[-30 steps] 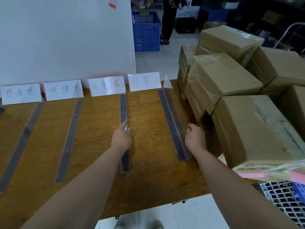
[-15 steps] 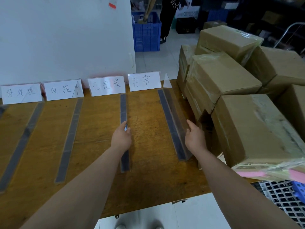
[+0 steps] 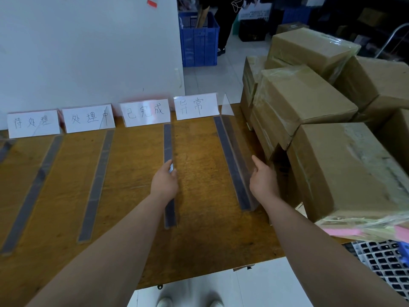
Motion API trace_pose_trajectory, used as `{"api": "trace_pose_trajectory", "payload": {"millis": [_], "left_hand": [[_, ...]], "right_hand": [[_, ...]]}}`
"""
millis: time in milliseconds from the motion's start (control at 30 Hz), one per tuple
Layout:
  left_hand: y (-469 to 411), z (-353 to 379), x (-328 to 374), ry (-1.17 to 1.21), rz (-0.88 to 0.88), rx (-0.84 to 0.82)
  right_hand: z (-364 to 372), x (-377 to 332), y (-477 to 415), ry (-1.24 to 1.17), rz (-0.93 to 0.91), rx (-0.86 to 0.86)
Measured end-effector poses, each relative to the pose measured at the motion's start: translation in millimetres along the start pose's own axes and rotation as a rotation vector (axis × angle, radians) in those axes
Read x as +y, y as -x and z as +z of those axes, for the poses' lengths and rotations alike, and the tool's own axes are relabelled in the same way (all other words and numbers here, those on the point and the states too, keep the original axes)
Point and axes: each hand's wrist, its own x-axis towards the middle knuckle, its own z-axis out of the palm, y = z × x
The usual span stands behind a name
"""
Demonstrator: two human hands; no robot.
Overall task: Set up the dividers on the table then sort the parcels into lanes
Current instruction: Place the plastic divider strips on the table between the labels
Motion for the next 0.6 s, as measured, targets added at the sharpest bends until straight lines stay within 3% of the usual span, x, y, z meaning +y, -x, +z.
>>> {"api": "trace_pose_trajectory", "payload": {"millis": [600], "left_hand": [[0.1,-3.1,-2.4,0.013,-0.025,-0.007]], "right_hand": [[-5.8,-4.1,8.9,-0.025,-0.023,-0.001]]}}
